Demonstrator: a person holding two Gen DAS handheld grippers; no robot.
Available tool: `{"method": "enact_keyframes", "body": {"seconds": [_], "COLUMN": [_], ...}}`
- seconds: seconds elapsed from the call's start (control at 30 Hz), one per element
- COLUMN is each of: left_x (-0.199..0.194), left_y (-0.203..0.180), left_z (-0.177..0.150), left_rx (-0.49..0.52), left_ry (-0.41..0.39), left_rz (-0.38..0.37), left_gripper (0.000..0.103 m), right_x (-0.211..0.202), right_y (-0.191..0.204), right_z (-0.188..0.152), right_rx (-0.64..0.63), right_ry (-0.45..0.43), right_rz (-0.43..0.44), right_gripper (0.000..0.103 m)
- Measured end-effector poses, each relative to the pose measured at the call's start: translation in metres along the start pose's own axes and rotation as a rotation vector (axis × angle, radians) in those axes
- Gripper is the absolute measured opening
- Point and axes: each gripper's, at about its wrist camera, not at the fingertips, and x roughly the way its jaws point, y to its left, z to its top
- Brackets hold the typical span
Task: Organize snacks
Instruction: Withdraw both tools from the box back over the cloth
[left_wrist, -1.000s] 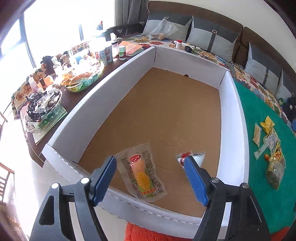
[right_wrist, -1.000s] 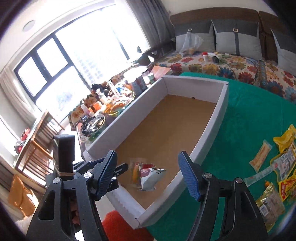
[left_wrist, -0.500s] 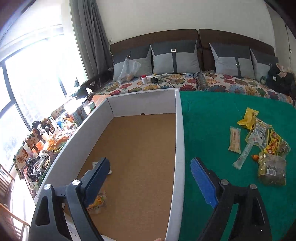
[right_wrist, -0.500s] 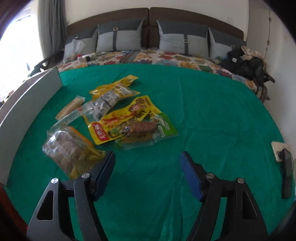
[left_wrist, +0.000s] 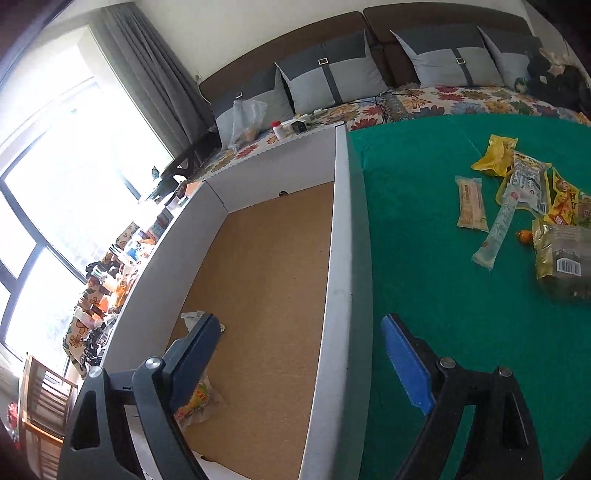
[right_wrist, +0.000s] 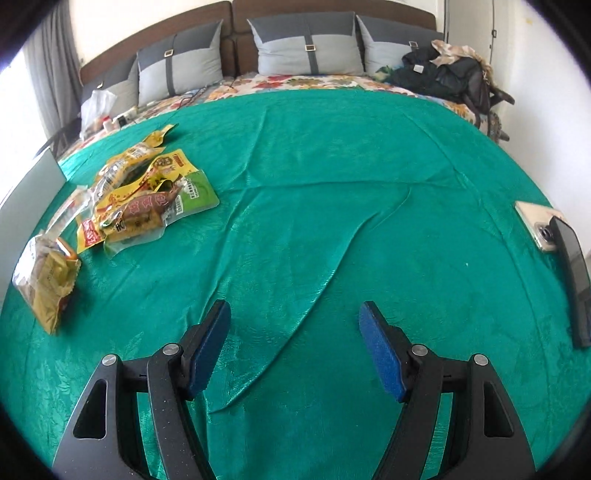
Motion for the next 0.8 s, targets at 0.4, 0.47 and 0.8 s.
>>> {"method": "enact_keyframes", "body": {"seconds": [0.4, 0.47, 0.8], "left_x": [0.002, -0.001, -0.077], "left_y": [-0.003, -0.005, -0.014], "left_z": [-0.003, -0.004, 0.010], "left_rx": [-0.014, -0.003, -0.011], "left_ry": [0.004, -0.002, -0.215], "left_rz": [0.006, 0.010, 0.161], "left_gripper": [0.089, 0.089, 0.096], "right_x": [0.004, 0.004, 0.004], "right_y": [0.005, 0.005, 0.005], "right_z": [-0.004, -0.004, -0.004], "right_rx": [-0.037, -0.037, -0.037], "right_ry": [0.019, 0.019, 0.020], "right_rz": [-0.028, -0.032, -0.032], "right_gripper": [0.082, 0.083, 0.084]}}
